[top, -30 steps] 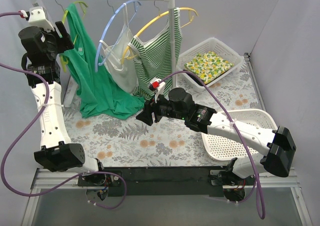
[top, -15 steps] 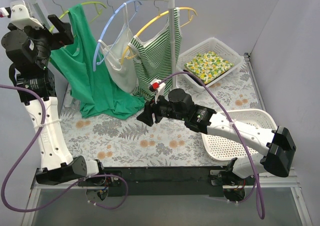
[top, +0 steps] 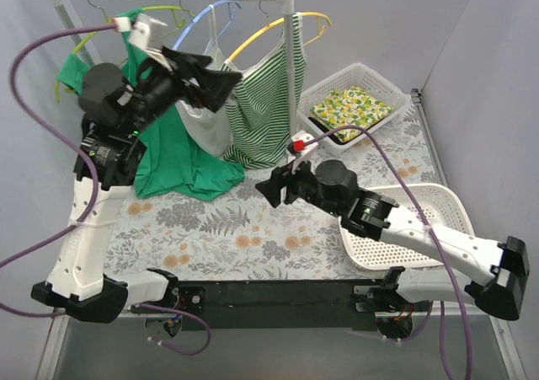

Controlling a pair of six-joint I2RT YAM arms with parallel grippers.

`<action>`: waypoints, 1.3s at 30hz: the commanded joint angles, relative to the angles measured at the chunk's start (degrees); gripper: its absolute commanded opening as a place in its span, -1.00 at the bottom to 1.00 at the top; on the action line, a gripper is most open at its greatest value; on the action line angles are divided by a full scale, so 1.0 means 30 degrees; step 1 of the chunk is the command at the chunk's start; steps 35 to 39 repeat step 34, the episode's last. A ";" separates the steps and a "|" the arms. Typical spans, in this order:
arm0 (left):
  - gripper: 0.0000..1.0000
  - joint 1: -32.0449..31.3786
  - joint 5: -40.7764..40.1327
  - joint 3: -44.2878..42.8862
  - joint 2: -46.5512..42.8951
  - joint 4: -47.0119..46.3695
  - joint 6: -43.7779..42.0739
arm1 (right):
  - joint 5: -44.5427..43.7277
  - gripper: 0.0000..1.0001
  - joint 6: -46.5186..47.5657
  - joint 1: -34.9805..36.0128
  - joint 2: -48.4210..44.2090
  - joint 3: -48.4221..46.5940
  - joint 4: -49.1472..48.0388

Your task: Place the tank top on the hanger

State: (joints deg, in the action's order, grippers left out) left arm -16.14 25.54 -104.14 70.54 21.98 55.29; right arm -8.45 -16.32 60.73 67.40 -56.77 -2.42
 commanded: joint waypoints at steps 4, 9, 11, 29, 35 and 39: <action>0.96 -0.6973 -0.5665 0.4405 -0.0135 -0.0466 -0.1029 | -0.6730 0.48 -0.0829 0.0001 -0.6257 0.2602 0.0657; 0.96 -0.8885 -0.6843 0.9156 -0.1070 -0.1845 0.0142 | -0.8898 0.57 -0.1445 -0.0028 -1.0216 0.5210 0.0746; 0.96 -0.9208 -0.6814 1.1909 -0.1364 -0.2694 0.0843 | -0.9370 0.61 -0.1504 -0.0028 -1.0773 0.6120 0.0775; 0.96 -0.9239 -0.7604 2.1354 -0.5729 -0.4895 0.4921 | -0.7994 0.61 -0.3526 -0.0028 -0.7612 0.7762 0.1947; 0.96 -0.9268 -0.7314 2.1352 -0.5995 -0.4894 0.4513 | -0.8053 0.61 -0.3907 -0.0028 -0.7553 0.8318 0.1977; 0.96 -0.9268 -0.7314 2.1352 -0.5995 -0.4894 0.4513 | -0.8053 0.61 -0.3907 -0.0028 -0.7553 0.8318 0.1977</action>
